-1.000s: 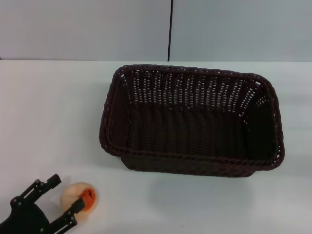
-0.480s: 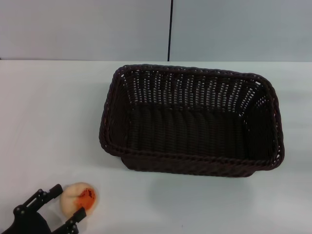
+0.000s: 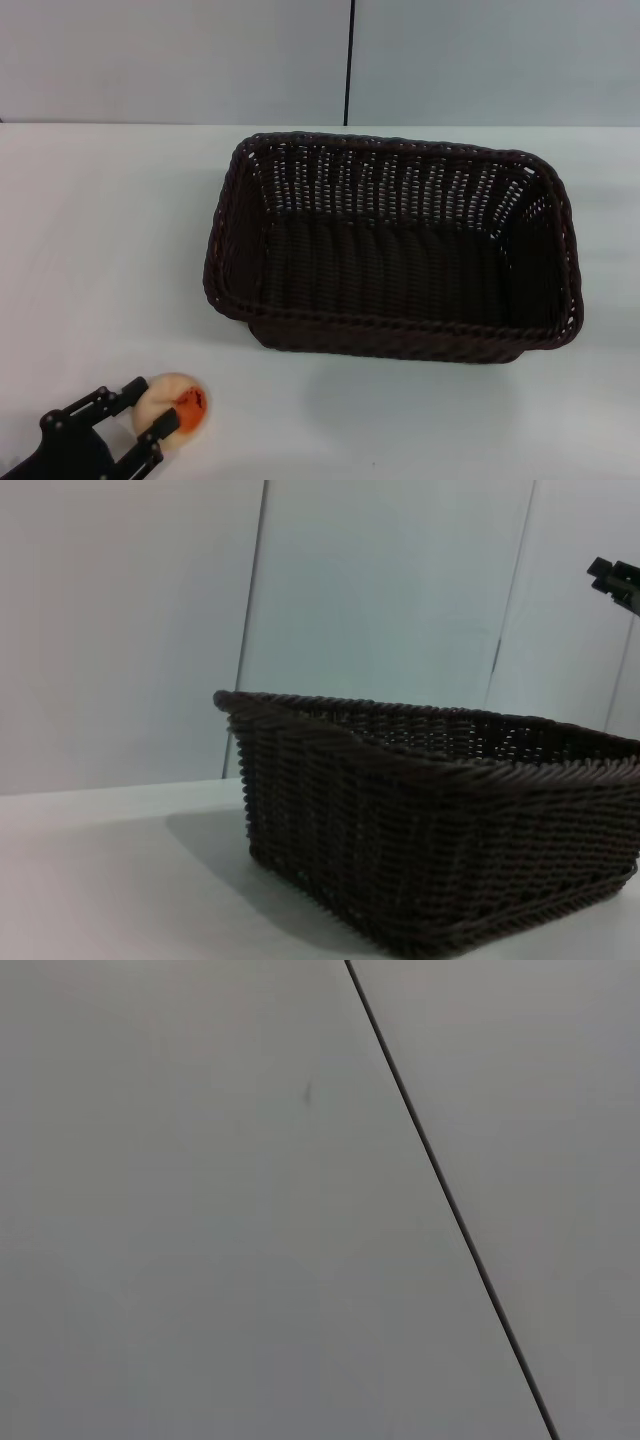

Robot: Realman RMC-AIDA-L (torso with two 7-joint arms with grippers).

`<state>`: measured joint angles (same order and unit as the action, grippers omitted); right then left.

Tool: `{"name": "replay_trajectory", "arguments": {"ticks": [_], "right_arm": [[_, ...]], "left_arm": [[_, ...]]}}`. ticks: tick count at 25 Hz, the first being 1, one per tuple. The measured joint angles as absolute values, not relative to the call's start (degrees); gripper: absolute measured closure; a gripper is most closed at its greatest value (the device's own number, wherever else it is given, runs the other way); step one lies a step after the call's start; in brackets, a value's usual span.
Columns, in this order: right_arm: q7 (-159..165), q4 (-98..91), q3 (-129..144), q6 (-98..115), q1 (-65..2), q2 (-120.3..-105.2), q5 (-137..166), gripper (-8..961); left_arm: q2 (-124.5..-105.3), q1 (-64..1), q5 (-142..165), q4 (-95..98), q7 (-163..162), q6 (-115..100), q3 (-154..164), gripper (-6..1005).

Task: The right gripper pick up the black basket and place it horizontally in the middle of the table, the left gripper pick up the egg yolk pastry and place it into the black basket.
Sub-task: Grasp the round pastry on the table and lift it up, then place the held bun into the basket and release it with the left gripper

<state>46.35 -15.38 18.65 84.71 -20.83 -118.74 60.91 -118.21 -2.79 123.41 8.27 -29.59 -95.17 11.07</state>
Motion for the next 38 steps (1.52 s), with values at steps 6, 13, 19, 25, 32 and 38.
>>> {"name": "replay_trajectory", "arguments": {"ticks": [6, 13, 19, 25, 32, 38], "right_arm": [[46.27, -15.38, 18.67, 84.28, -20.83, -118.73, 60.91, 548], [46.24, -15.62, 18.65, 84.18, -20.97, -118.59, 60.91, 548], [46.24, -16.06, 18.47, 84.32, -21.08, -118.47, 60.73, 548], [47.33, -16.93, 18.04, 84.77, -20.62, -118.03, 60.58, 548], [47.47, -16.96, 17.99, 84.82, -20.34, -118.03, 60.55, 548], [47.55, -16.95, 18.52, 84.82, -20.83, -118.12, 60.63, 548]], "left_arm": [[-118.29, -3.88, 123.47, 8.03, -29.89, -94.91, 11.34, 588], [-118.30, -4.85, 123.58, 7.15, -30.00, -94.91, 12.02, 762], [-118.15, -6.22, 123.12, 5.88, -30.03, -99.33, 8.87, 844], [-117.92, -8.14, 123.08, 6.57, -32.42, -105.92, -0.41, 901], [-118.10, -12.39, 123.14, 4.80, -33.74, -108.20, -6.75, 940], [-118.45, -20.77, 123.53, -1.35, -33.93, -100.97, -2.39, 941]]}}
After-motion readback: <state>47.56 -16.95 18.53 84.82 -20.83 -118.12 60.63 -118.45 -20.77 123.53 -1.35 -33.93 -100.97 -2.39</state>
